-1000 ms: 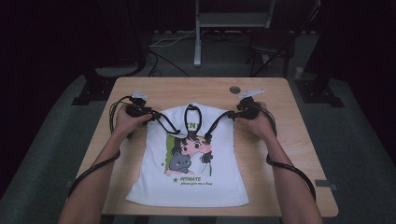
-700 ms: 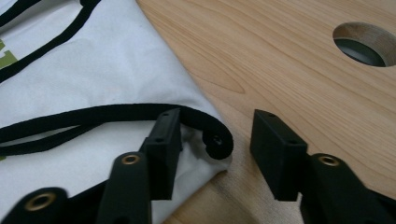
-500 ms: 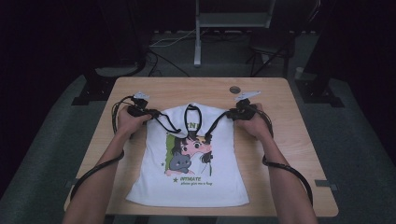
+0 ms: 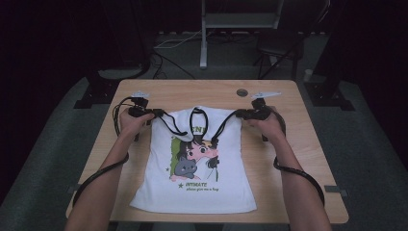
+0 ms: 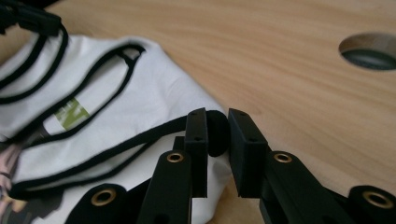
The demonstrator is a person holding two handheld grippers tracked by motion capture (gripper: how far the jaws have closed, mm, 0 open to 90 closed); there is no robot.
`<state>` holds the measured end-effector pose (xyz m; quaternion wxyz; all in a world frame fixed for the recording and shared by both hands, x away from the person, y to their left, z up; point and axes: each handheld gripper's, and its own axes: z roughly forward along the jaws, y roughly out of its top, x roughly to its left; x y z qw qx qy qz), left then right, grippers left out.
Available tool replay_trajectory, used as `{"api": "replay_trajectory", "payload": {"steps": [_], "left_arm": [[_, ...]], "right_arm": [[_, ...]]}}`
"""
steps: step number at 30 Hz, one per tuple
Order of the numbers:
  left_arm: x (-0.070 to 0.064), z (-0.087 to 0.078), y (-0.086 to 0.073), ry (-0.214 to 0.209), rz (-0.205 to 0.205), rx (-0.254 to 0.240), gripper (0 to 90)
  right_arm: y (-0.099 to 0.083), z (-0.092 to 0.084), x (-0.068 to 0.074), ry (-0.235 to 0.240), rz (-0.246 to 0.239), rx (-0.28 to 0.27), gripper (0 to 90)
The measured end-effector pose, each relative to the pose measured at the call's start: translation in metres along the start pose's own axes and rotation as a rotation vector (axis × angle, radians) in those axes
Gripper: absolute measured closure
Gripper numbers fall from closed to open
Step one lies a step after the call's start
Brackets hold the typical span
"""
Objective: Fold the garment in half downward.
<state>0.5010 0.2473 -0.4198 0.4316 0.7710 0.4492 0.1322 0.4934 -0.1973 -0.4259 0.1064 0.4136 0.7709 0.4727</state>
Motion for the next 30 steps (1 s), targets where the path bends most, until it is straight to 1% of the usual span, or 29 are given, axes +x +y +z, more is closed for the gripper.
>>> {"api": "replay_trajectory", "payload": {"steps": [2,4,6,9,10,11,12,13,16,18,21,22,24,26,28,30], "left_arm": [[-0.001,-0.001,0.002,-0.006,-0.001,-0.01,81.5],[-0.002,-0.002,0.003,-0.002,-0.002,-0.012,81.5],[-0.001,-0.003,0.003,-0.001,-0.006,-0.019,81.4],[-0.001,-0.003,0.003,0.0,-0.002,-0.013,81.4],[-0.001,-0.003,0.002,0.003,-0.006,-0.007,81.4],[0.0,-0.003,0.001,0.007,-0.007,-0.006,81.5],[0.0,-0.003,0.001,0.009,-0.006,-0.002,81.5],[0.0,-0.004,0.001,0.009,-0.004,0.002,81.5],[-0.001,-0.006,0.002,0.008,-0.005,-0.012,81.6],[-0.002,-0.006,0.003,0.006,0.002,-0.008,81.6],[-0.003,-0.005,0.002,0.006,-0.002,-0.009,81.8],[-0.004,-0.006,0.003,0.007,-0.001,-0.016,81.9],[-0.005,-0.009,0.005,0.007,0.007,-0.026,82.4],[-0.008,-0.013,0.009,0.003,0.008,-0.047,82.5],[-0.01,-0.017,0.013,0.006,0.015,-0.06,82.5],[-0.012,-0.02,0.017,0.003,0.019,-0.068,82.5]], "right_arm": [[0.002,-0.003,0.0,0.0,0.007,-0.016,79.4],[0.004,-0.005,0.0,0.004,0.008,-0.025,79.8],[0.004,-0.005,0.002,0.007,0.004,-0.027,80.5],[0.004,-0.004,0.003,0.008,-0.006,-0.024,80.5],[0.003,-0.003,0.003,0.003,-0.013,-0.012,80.6],[0.002,-0.002,0.003,0.0,-0.01,0.0,81.6],[0.0,-0.001,0.002,-0.007,-0.012,0.003,82.3],[0.0,0.0,0.002,-0.004,-0.01,0.006,82.7],[-0.003,0.0,0.002,-0.002,-0.02,0.033,83.6],[-0.003,0.0,0.002,-0.011,-0.019,0.037,83.7],[-0.003,0.0,0.004,-0.019,-0.034,0.041,84.2],[-0.003,0.0,0.005,-0.035,-0.033,0.038,84.3],[-0.002,-0.002,0.005,-0.028,-0.029,0.026,84.4],[0.0,-0.005,0.005,-0.025,-0.021,0.007,84.4],[0.003,-0.01,0.005,-0.021,-0.004,-0.024,84.4],[0.006,-0.013,0.005,-0.016,0.006,-0.041,84.4]]}}
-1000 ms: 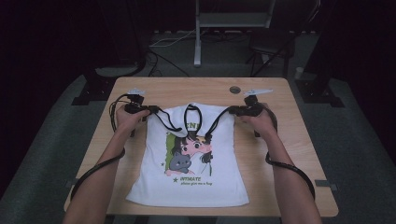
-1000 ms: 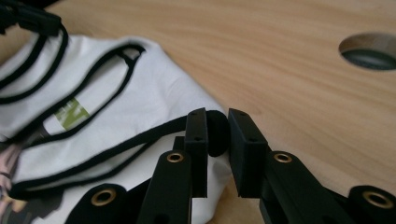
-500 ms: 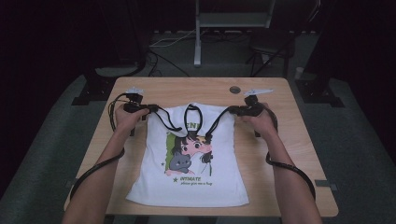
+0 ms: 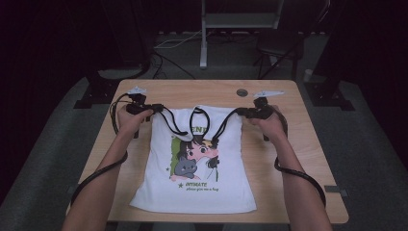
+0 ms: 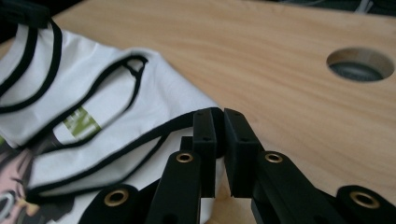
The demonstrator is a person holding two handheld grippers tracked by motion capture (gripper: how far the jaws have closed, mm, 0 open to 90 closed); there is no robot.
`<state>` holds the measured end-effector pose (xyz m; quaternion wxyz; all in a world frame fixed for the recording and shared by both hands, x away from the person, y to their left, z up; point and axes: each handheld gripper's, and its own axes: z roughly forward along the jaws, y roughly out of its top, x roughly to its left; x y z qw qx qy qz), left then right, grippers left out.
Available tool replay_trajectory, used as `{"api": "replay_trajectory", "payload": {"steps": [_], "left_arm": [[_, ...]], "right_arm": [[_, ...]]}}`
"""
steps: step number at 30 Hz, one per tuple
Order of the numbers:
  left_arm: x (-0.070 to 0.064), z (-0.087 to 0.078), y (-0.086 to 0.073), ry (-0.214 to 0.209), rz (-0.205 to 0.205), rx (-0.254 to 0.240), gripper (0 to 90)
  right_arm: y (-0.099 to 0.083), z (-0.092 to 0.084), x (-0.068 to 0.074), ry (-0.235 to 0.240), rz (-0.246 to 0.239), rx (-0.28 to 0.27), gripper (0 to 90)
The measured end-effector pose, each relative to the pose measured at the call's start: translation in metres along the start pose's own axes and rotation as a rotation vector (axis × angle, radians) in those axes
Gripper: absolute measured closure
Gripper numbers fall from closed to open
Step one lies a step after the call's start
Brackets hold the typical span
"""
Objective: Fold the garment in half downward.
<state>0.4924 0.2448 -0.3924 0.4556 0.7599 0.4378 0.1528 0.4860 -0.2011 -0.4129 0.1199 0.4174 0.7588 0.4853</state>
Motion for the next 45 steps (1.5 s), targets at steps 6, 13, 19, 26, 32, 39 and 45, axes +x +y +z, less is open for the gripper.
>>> {"api": "replay_trajectory", "payload": {"steps": [6,13,19,26,32,39,45], "left_arm": [[-0.007,-0.006,0.011,-0.027,-0.01,-0.046,82.4],[-0.011,-0.014,0.012,-0.068,-0.018,-0.069,82.5],[-0.017,-0.03,0.015,-0.115,0.0,-0.087,82.5],[-0.028,-0.048,0.009,-0.141,0.042,-0.098,82.4],[-0.036,-0.06,0.004,-0.157,0.066,-0.11,82.4],[-0.041,-0.07,-0.007,-0.178,0.088,-0.111,82.4],[-0.047,-0.076,-0.015,-0.201,0.107,-0.111,82.4]], "right_arm": [[0.01,-0.015,0.001,0.009,0.01,-0.061,84.3],[0.012,-0.031,0.006,0.051,-0.01,-0.1,84.2],[0.007,-0.046,0.01,0.106,-0.012,-0.132,84.1],[0.001,-0.064,0.017,0.16,-0.033,-0.156,83.8],[-0.005,-0.074,0.025,0.188,-0.043,-0.164,83.7],[-0.017,-0.084,0.032,0.211,-0.06,-0.161,83.7],[-0.023,-0.089,0.037,0.234,-0.077,-0.155,83.7]]}}
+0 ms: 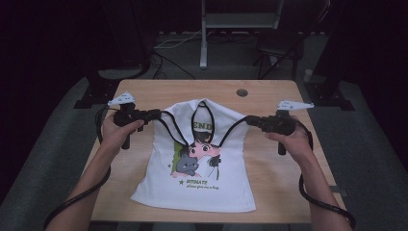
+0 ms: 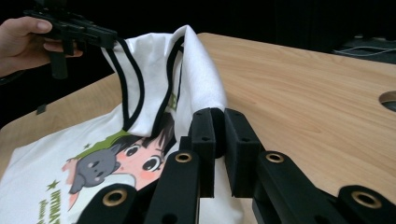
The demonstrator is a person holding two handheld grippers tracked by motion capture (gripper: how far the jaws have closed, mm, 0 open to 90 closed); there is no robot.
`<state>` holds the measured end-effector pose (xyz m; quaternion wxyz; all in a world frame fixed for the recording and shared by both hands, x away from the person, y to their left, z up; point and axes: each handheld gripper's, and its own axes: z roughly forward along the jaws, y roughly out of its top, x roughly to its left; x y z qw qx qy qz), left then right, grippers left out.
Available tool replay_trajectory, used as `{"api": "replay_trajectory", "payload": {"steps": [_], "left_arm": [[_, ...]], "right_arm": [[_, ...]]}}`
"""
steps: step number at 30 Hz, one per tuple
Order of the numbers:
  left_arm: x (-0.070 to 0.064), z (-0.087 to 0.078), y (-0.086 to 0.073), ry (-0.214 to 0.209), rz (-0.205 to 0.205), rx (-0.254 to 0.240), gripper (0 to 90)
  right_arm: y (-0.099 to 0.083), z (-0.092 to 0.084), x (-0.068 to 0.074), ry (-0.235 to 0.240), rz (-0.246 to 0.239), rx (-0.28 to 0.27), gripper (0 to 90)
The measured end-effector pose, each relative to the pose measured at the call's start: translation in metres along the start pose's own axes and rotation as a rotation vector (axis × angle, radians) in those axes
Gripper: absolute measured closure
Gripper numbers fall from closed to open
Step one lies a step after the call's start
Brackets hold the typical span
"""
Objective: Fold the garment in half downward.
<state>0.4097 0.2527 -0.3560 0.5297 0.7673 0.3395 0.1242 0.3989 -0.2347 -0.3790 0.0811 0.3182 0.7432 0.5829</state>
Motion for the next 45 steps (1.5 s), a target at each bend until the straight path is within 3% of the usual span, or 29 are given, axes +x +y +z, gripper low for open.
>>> {"api": "replay_trajectory", "payload": {"steps": [12,20,23,26,31,35,40,45], "left_arm": [[-0.011,-0.018,-0.03,-0.045,0.023,0.033,82.2],[-0.017,-0.021,-0.064,-0.059,0.036,0.153,81.7],[-0.023,-0.02,-0.075,-0.057,0.073,0.211,81.6],[-0.03,-0.019,-0.083,-0.044,0.115,0.245,81.4],[-0.04,-0.026,-0.088,-0.027,0.177,0.244,81.2],[-0.046,-0.031,-0.088,-0.025,0.203,0.236,81.3],[-0.05,-0.04,-0.087,-0.019,0.194,0.2,81.3],[-0.053,-0.046,-0.09,-0.025,0.202,0.209,81.3]], "right_arm": [[-0.018,-0.01,0.014,0.059,-0.035,0.058,83.3],[-0.046,-0.009,0.027,0.078,-0.09,0.216,83.1],[-0.055,-0.005,0.034,0.068,-0.132,0.298,83.1],[-0.062,-0.003,0.041,0.059,-0.163,0.331,82.9],[-0.07,-0.006,0.048,0.055,-0.178,0.328,82.8],[-0.073,-0.012,0.053,0.046,-0.188,0.314,82.8],[-0.073,-0.02,0.062,0.062,-0.181,0.262,82.9],[-0.079,-0.024,0.07,0.07,-0.188,0.269,82.8]]}}
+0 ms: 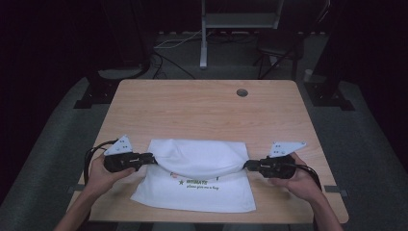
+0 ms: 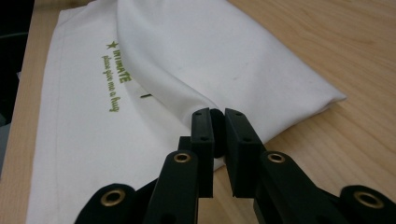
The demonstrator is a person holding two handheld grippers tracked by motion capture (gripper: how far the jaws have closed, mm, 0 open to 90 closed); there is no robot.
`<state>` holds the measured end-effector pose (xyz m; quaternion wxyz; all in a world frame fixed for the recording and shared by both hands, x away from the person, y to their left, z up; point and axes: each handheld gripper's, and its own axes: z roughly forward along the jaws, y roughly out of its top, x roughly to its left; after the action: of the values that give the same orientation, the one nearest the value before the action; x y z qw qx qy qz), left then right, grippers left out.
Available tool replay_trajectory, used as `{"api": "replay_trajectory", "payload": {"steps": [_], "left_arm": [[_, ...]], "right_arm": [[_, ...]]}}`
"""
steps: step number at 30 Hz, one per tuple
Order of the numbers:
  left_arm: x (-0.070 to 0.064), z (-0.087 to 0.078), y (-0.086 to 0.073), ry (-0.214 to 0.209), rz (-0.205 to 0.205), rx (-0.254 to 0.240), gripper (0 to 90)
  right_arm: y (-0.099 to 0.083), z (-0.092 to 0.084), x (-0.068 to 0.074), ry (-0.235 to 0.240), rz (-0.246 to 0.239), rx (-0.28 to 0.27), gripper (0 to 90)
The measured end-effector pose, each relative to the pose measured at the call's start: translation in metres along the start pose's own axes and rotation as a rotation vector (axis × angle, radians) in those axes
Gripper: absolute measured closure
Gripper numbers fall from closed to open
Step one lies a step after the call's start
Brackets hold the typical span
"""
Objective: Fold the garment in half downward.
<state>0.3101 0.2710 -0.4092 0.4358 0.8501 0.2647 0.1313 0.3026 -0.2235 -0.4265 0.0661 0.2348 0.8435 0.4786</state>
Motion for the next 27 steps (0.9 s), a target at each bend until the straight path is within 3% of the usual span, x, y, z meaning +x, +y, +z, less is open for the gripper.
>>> {"api": "replay_trajectory", "payload": {"steps": [6,10,13,27], "left_arm": [[-0.003,-0.008,-0.004,-0.002,-0.016,-0.02,81.3],[-0.007,-0.006,-0.008,-0.006,0.0,0.0,81.3],[-0.011,-0.006,-0.011,-0.009,-0.008,-0.011,81.4],[-0.028,-0.019,-0.02,-0.019,0.023,-0.022,81.4]], "right_arm": [[-0.003,-0.002,0.013,0.013,-0.017,-0.002,82.8],[-0.005,-0.002,0.018,0.016,-0.021,0.002,82.8],[-0.008,-0.003,0.021,0.016,-0.017,0.003,82.8],[-0.014,-0.01,0.033,0.028,-0.017,-0.021,82.6]]}}
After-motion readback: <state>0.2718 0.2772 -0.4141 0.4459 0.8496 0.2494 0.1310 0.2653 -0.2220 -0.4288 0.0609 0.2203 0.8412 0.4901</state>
